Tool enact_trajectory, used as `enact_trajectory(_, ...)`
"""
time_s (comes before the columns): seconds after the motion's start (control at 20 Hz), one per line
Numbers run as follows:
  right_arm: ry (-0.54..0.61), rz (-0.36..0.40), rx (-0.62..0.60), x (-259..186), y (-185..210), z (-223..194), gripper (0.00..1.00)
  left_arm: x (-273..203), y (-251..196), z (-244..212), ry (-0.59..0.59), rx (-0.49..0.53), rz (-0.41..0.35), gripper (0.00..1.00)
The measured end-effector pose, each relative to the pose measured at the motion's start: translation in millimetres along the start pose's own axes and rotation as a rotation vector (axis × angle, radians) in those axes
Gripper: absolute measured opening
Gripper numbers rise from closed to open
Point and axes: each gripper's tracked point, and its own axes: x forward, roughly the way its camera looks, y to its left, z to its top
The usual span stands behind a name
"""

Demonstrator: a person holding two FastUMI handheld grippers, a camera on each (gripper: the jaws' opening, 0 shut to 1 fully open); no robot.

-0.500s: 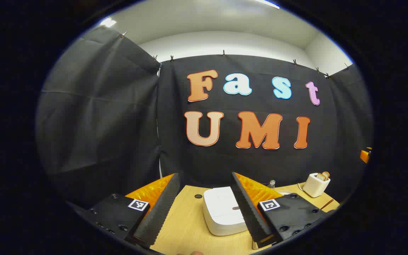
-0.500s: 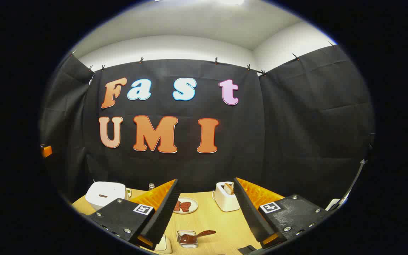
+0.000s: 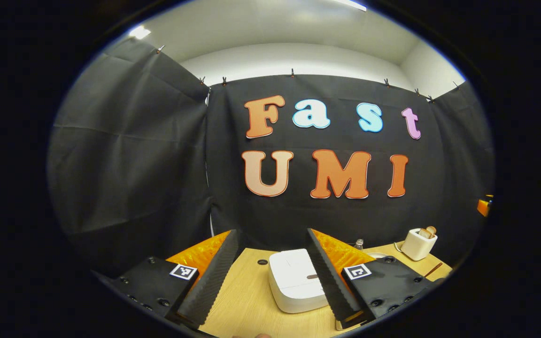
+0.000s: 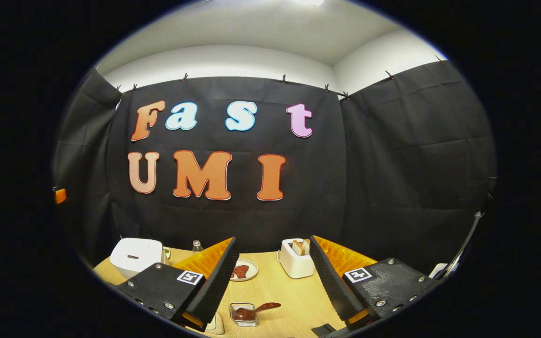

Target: Close the left gripper, press the button to open the rice cooker; take a wooden spoon from the chopstick holder with the right hand, scoop a spoonful of rice and pour it into the rice cooker, then put the wooden spoon back into the chopstick holder.

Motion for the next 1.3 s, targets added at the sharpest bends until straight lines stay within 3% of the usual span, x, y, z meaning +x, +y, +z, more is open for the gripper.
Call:
enact_trajectory(0.4,0.014,0.015,-0.003,1.6,8.9,-4.3,0.94,-3.6,-1.1,-1.3,0.009,-0.001,-0.020,0.99)
enact_trajectory(0.5,0.016,0.015,-0.006,2.4,10.6,-5.8,0.89,-2.8,-2.1,-2.2,0.017,0.000,-0.032,0.99)
enact_trajectory(0.55,0.016,0.016,-0.008,2.6,11.8,-5.6,0.94,-4.7,-1.8,-2.0,0.018,0.002,-0.033,0.92)
enact_trajectory(0.65,0.015,0.019,-0.011,2.4,13.6,-5.6,0.94,-6.8,0.1,-3.6,0.020,0.005,-0.037,0.80)
enact_trajectory(0.75,0.016,0.018,-0.012,2.7,14.4,-5.4,0.94,-5.3,0.2,-3.4,0.022,0.008,-0.044,0.78)
enact_trajectory(0.9,0.020,0.021,-0.014,3.0,16.2,-7.0,0.94,-2.3,1.9,-3.8,0.024,0.008,-0.043,0.40)
enact_trajectory(1.05,0.028,0.025,-0.020,5.5,19.5,-9.7,0.94,-2.6,-2.8,-6.4,0.031,0.013,-0.070,0.29)
enact_trajectory(1.1,0.031,0.026,-0.021,5.5,20.4,-10.4,0.89,-0.8,-4.5,-6.6,0.035,0.021,-0.078,0.33)
enact_trajectory(1.15,0.035,0.030,-0.022,6.5,21.9,-11.3,0.94,-3.6,2.5,-6.3,0.032,0.027,-0.052,0.29)
enact_trajectory(1.25,0.040,0.034,-0.024,7.4,24.2,-13.9,0.94,0.0,-1.9,-13.6,0.047,0.049,-0.075,0.08)
enact_trajectory(1.3,0.042,0.036,-0.024,8.8,24.5,-14.3,0.94,1.5,-5.8,-13.2,0.061,0.048,-0.081,0.06)
